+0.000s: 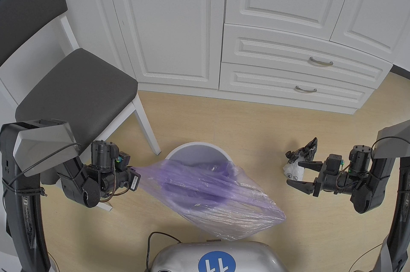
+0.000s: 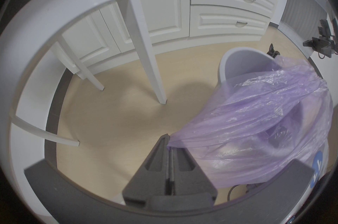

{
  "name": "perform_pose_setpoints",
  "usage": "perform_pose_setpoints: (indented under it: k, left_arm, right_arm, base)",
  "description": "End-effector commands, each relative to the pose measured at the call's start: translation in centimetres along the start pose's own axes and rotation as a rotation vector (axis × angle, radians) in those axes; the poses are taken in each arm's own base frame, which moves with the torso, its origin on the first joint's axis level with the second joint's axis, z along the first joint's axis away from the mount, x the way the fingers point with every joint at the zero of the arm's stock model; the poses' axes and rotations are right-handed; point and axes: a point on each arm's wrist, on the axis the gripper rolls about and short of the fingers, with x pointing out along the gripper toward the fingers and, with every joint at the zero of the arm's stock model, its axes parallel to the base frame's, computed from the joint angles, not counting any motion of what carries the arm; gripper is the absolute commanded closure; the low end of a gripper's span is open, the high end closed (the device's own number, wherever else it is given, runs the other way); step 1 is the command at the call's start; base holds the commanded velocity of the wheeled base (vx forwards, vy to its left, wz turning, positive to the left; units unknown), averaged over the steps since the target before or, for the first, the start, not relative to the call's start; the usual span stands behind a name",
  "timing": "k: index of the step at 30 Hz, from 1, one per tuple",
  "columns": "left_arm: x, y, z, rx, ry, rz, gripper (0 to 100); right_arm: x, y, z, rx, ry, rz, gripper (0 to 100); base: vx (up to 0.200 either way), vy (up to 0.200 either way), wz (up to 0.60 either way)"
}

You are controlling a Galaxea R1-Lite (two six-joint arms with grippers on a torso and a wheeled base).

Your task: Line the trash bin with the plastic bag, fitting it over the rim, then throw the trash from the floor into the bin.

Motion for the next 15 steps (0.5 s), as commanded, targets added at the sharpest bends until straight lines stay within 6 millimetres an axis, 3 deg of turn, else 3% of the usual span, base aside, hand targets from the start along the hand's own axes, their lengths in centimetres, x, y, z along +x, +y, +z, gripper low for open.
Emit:
perform_pose_setpoints:
  k: [1,4,7,9,10,11,15]
  left_arm:
    - [-0.5,-0.1,0.4,0.003,-0.023,-0.005,100]
    - [-0.8,-0.1,0.6,0.005,-0.04,-0.009,100]
    - [-3.0,-1.7,1.7,0.032,-0.098,-0.055,100]
    - [-3.0,-1.8,1.7,0.033,-0.098,-0.058,100]
    - [-4.4,-3.1,2.0,0.061,-0.109,-0.089,100]
    - [-4.5,-3.4,2.0,0.067,-0.106,-0.094,100]
    - [-3.5,-3.3,1.3,0.065,-0.081,-0.089,100]
  right_arm:
    - [-0.6,-0.5,1.9,-0.038,-0.056,-0.04,0]
    - [-0.9,-0.7,2.4,-0.03,-0.069,-0.049,0]
    - [-1.4,0.3,4.3,-0.058,-0.104,-0.046,0]
    - [-1.4,0.4,4.4,-0.061,-0.105,-0.047,0]
    - [-0.6,2.7,5.5,-0.085,-0.11,-0.069,0]
    - [0.0,3.7,5.8,-0.093,-0.109,-0.096,0]
    - [3.0,7.1,6.0,-0.134,-0.092,-0.238,0]
  base:
    - [0.0,0.0,0.0]
    - [0.0,0.0,0.0]
    - [0.0,0.0,0.0]
    - [0.0,0.0,0.0]
    - [0.0,0.0,0.0]
    - [0.0,0.0,0.0]
    - [0.0,0.0,0.0]
